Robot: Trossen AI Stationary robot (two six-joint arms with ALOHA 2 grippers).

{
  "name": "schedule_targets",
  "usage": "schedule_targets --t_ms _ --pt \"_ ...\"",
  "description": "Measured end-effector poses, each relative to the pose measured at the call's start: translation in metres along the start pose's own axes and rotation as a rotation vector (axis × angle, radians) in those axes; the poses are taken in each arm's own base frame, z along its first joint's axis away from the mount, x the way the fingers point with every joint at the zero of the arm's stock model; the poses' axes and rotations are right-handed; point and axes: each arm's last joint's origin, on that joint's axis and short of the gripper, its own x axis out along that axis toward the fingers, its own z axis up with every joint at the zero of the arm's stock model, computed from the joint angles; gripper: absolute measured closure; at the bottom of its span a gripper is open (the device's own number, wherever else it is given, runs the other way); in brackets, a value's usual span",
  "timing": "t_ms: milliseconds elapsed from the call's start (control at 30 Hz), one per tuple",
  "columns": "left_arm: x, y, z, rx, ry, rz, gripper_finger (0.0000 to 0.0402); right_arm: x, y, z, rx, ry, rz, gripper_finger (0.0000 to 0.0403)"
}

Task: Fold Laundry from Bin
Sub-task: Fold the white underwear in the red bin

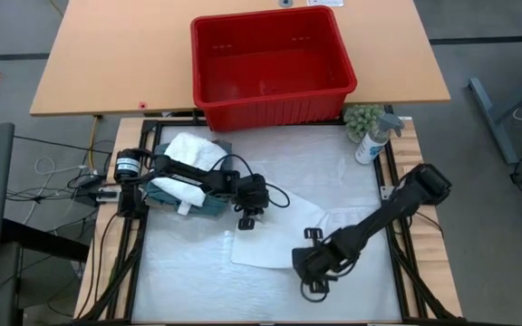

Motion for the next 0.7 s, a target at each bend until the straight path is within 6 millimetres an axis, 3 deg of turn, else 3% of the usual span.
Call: schedule_targets --t_ms 167,267,700 --pt "0.0 0.0 0.0 -0.005 0.0 -0.001 0.0401 -0.032 -0.027 0.01 0.14 -0.063 0.007 0.0378" --pt "0.0 -0.001 0.0 -0.008 0.0 -0.003 0.0401 -0.039 -0.047 0.014 0.248 -0.046 -0.014 0.0378" --pt "0.001 -0.002 -0.001 -0.006 0.009 -0.026 0.0402 -0.013 -0.107 0.007 0.552 0.051 -0.112 0.0378"
